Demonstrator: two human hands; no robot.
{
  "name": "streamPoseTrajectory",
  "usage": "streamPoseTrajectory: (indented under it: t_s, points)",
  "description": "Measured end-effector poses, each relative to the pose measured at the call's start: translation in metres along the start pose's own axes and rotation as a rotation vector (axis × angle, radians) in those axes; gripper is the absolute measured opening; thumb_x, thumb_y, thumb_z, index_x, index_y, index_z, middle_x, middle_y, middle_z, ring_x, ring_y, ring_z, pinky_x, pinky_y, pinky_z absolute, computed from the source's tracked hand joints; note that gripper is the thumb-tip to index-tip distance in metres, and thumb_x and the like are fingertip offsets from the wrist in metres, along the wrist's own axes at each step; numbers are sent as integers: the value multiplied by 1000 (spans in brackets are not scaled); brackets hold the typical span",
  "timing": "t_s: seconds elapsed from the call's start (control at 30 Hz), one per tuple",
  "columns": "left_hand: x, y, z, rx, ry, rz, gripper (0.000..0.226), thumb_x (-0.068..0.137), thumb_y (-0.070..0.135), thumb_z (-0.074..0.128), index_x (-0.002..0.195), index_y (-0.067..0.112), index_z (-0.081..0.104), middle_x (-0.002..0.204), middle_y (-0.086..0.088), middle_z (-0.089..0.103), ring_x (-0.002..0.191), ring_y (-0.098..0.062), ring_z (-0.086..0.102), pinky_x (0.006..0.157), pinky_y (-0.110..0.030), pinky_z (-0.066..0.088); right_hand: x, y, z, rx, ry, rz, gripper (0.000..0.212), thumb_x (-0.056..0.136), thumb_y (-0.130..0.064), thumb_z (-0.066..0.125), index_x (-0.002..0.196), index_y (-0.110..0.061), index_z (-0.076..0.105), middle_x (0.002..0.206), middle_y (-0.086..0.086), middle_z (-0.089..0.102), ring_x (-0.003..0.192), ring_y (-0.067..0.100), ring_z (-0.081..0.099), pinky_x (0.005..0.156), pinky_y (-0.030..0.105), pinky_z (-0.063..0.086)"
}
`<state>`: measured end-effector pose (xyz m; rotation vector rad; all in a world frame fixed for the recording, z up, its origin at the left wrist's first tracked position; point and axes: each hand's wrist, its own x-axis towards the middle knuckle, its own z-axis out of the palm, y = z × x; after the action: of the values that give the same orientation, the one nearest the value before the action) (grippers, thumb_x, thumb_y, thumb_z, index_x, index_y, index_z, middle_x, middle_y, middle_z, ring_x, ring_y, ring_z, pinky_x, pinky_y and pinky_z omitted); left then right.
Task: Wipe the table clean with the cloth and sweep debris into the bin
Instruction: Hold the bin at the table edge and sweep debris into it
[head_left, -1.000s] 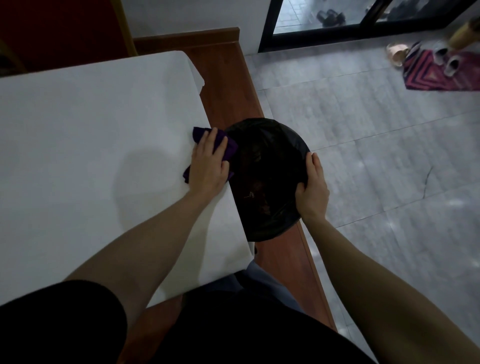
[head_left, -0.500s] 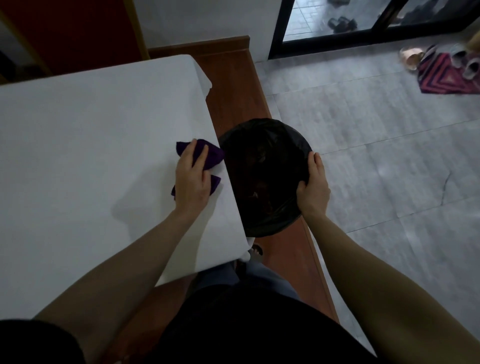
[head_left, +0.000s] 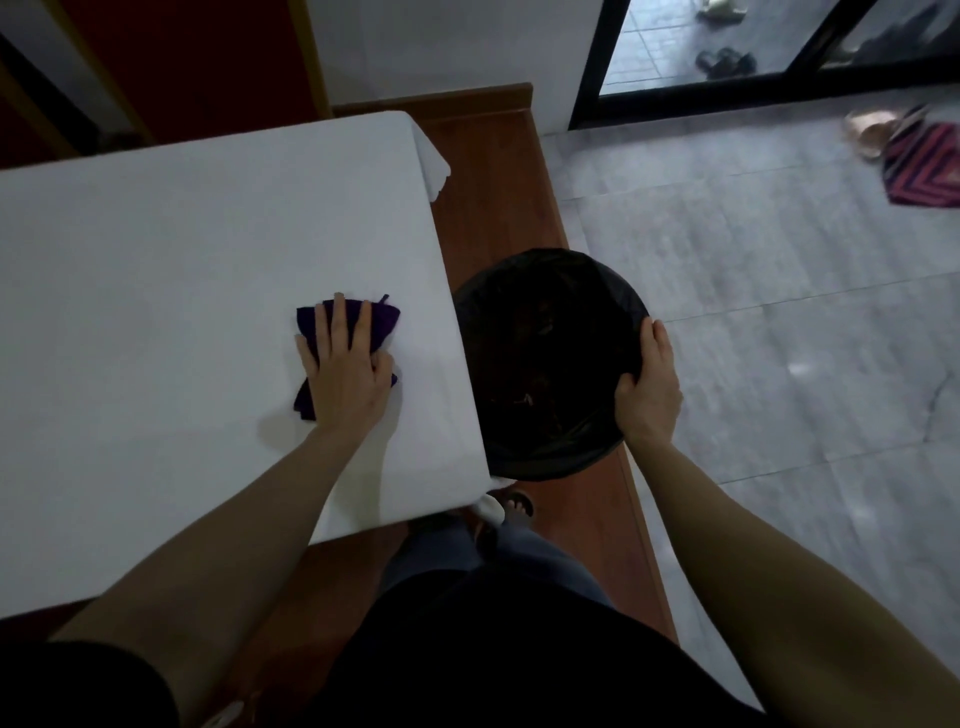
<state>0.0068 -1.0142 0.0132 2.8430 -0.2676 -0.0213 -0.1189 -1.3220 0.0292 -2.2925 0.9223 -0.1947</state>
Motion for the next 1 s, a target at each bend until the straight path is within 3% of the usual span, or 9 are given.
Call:
streamPoseTrajectory:
  t_s: [0.13,0.3,0.4,0.6,0.67,0.73,0.77,0.93,1.0]
  points:
    - [13,33,-5,-97,-4,183,60,98,34,37,154,12,30,164,-13,17,152,-32,10,121,-50,5,5,16,-13,20,46,16,79,85,7,42,155,-25,25,162,-6,22,123,21,48,95,36,44]
    - [38,95,9,-268,-96,386,61,102,37,38,157,14,23,165,-12,12,153,-28,9,124,-45,9,22,44,-30,96,111,41,78,85,6,44,154,-26,28,160,0,28,139,18,36,106,28,33]
    - [52,127,28,-268,-197,443,64,103,39,41,159,20,14,166,-9,5,153,-28,5,124,-45,12,36,60,-42,160,176,70,76,84,6,44,153,-23,32,156,3,36,141,20,37,112,35,33]
    - [80,168,72,-262,-398,247,74,103,30,46,158,28,-5,165,-9,-16,152,-34,-3,122,-46,14,73,92,-44,247,256,143,74,85,5,44,153,-22,32,150,4,43,138,20,39,115,38,35]
    - [90,172,90,-286,-454,172,74,104,23,44,157,29,-8,165,-8,-15,149,-35,19,115,-44,33,87,105,-32,270,268,177,73,86,4,45,153,-23,32,150,3,43,138,18,39,115,37,35]
    - [100,174,113,-284,-491,131,73,104,18,41,157,30,-8,166,-6,-8,127,-35,49,88,-38,50,101,118,-14,293,270,187,73,86,4,45,153,-23,33,150,2,43,137,17,39,115,34,35]
    - [105,173,126,-276,-498,109,72,104,16,39,158,30,-8,167,-5,-4,115,-34,56,76,-36,49,107,127,-2,300,271,181,73,86,4,45,153,-23,33,150,2,43,137,16,39,115,32,34]
    - [124,163,206,-213,-514,29,74,103,10,39,158,32,-5,166,0,4,84,-27,58,64,-33,41,128,183,76,293,276,189,75,84,6,45,153,-20,32,152,4,40,140,18,36,115,31,31]
    - [126,155,240,-201,-546,3,75,102,8,39,158,33,-4,166,1,4,91,-30,59,68,-34,43,132,208,110,290,276,206,75,83,7,45,153,-18,33,153,6,39,141,20,35,116,30,30]
